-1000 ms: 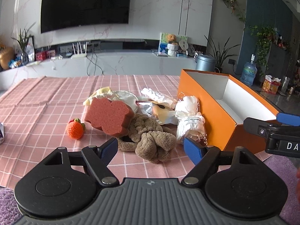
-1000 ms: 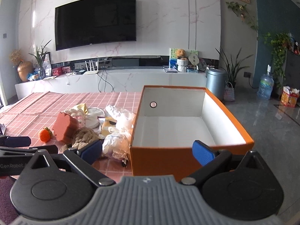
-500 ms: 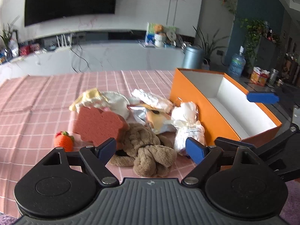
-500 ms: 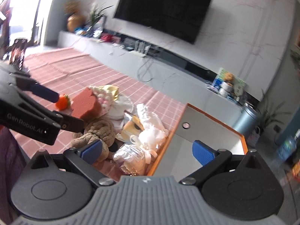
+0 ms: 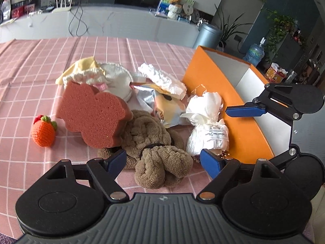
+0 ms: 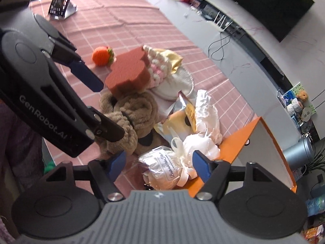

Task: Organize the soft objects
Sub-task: 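Lower the left tool onto the brown teddy bear and close it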

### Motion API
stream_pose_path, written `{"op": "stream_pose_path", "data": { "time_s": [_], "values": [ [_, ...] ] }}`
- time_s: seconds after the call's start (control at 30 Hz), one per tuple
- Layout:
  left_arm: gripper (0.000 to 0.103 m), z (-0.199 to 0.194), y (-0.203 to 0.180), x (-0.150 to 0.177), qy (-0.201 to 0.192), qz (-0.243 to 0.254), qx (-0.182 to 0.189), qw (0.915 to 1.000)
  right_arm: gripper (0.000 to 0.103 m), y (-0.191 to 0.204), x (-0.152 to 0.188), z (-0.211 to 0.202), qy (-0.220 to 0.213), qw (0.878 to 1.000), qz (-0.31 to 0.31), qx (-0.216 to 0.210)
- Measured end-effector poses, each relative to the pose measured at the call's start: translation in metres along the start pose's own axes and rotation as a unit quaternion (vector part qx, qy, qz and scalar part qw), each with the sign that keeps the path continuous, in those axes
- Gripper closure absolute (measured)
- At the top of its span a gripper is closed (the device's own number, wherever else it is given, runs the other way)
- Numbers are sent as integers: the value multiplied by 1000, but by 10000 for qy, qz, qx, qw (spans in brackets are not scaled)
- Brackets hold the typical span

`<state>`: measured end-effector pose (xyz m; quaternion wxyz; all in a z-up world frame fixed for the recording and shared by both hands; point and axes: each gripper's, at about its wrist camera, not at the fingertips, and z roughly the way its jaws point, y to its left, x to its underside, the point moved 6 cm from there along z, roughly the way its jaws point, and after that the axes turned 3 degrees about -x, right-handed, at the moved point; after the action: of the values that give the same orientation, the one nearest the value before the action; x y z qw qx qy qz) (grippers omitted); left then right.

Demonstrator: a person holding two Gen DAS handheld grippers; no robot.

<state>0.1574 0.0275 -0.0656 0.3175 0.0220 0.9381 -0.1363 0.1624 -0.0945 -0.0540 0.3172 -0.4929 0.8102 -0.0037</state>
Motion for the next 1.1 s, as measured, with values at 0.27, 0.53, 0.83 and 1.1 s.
{"op": "stream_pose_path", "data": {
  "time_s": [0.27, 0.53, 0.83, 1.1],
  "values": [
    [7, 34, 7, -1, 589, -524, 40, 9969, 49, -11, 3, 31, 630, 9976, -250, -120],
    [18, 52, 7, 13, 896, -841, 128, 9923, 57, -9, 7, 40, 655, 9973, -279, -181],
    [42, 42, 1, 19, 725, -671, 118, 9950, 72, -1, 10, 38, 517, 9971, -556, 105],
    [47, 4, -2, 18, 275, -619, 55, 9977, 74, 0, 6, 18, 198, 9968, -680, 362]
  ]
}}
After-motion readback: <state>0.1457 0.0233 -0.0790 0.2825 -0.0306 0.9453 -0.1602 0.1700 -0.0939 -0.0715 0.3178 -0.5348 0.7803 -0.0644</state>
